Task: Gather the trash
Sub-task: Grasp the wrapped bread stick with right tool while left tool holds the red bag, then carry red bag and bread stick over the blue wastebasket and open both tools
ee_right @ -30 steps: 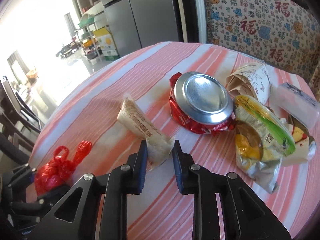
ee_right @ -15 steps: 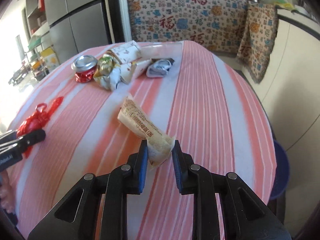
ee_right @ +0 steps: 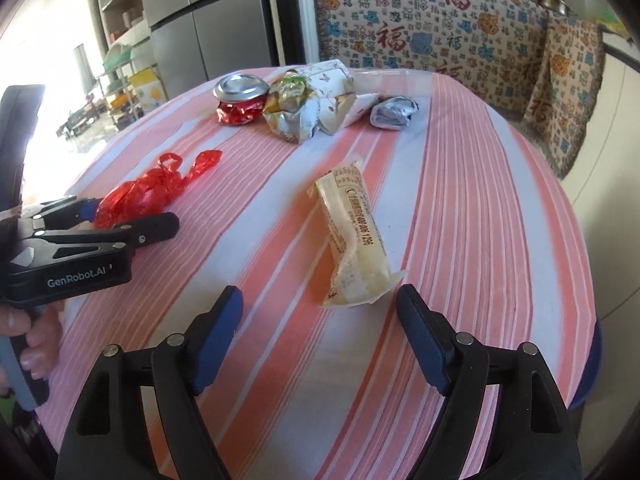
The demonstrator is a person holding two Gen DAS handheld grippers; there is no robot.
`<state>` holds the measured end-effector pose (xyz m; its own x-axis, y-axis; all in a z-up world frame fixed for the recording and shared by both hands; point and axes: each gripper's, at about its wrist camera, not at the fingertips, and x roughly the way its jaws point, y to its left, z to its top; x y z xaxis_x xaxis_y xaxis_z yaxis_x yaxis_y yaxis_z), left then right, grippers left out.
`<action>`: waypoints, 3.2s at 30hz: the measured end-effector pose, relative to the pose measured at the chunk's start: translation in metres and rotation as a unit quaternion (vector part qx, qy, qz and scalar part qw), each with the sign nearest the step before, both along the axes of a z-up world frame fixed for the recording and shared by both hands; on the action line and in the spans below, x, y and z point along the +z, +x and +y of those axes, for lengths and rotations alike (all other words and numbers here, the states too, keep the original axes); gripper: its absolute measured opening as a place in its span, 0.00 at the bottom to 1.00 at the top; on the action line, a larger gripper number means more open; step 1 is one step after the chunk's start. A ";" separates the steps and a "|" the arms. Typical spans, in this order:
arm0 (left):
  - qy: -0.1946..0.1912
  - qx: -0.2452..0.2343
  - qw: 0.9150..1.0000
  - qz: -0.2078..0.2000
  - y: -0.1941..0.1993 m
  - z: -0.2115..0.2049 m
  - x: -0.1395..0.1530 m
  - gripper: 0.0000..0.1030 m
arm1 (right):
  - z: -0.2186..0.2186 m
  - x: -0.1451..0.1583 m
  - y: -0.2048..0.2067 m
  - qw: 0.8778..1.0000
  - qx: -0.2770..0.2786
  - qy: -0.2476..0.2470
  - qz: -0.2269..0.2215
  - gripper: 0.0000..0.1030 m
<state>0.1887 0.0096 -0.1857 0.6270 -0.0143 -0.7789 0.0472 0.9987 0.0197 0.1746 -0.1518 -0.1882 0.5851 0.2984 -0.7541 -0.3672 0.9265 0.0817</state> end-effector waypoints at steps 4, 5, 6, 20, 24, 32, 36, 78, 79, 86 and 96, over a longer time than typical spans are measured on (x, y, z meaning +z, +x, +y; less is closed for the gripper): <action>-0.002 0.000 1.000 0.000 0.000 0.000 -0.001 0.65 | 0.001 -0.001 0.000 1.000 0.002 -0.005 0.000 0.83; -0.002 0.000 1.000 0.000 0.001 0.000 -0.001 0.65 | 0.000 -0.001 0.000 1.000 0.001 -0.002 0.000 0.83; -0.002 0.000 1.000 0.000 0.001 0.000 -0.001 0.65 | -0.001 -0.001 0.000 1.000 0.000 0.000 0.000 0.83; -0.039 -0.076 0.996 0.022 0.002 0.018 0.012 0.65 | -0.028 0.026 0.034 0.997 0.036 0.011 0.072 0.82; -0.041 -0.101 0.993 0.038 0.010 0.016 0.019 0.65 | -0.010 0.032 0.058 0.991 0.074 -0.026 0.107 0.73; -0.022 -0.098 0.994 0.044 0.018 0.014 0.021 0.43 | 0.008 0.024 0.081 0.985 0.083 -0.050 0.146 0.21; -0.033 -0.096 0.994 0.029 0.010 0.016 0.026 0.42 | -0.010 0.039 0.071 0.991 0.061 -0.018 0.120 0.16; -0.115 -0.355 0.926 0.062 0.081 -0.429 0.014 0.42 | -0.424 0.006 0.057 0.953 -0.286 0.065 0.071 0.16; -0.115 -0.355 0.925 0.066 0.084 -0.435 0.009 0.42 | -0.430 0.001 0.057 0.952 -0.289 0.069 0.074 0.16; -0.107 -0.356 0.925 0.083 0.102 -0.462 -0.023 0.42 | -0.457 -0.012 0.060 0.945 -0.304 0.094 0.074 0.16; -0.099 -0.357 0.924 0.091 0.117 -0.485 -0.054 0.49 | -0.468 -0.020 0.062 0.937 -0.324 0.109 0.076 0.27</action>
<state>0.3062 -0.4757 -0.2400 0.2616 -0.5276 -0.8082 0.6805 0.6947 -0.2332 0.2363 -0.6195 -0.2086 0.5868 0.0745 -0.8063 0.2976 0.9062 0.3003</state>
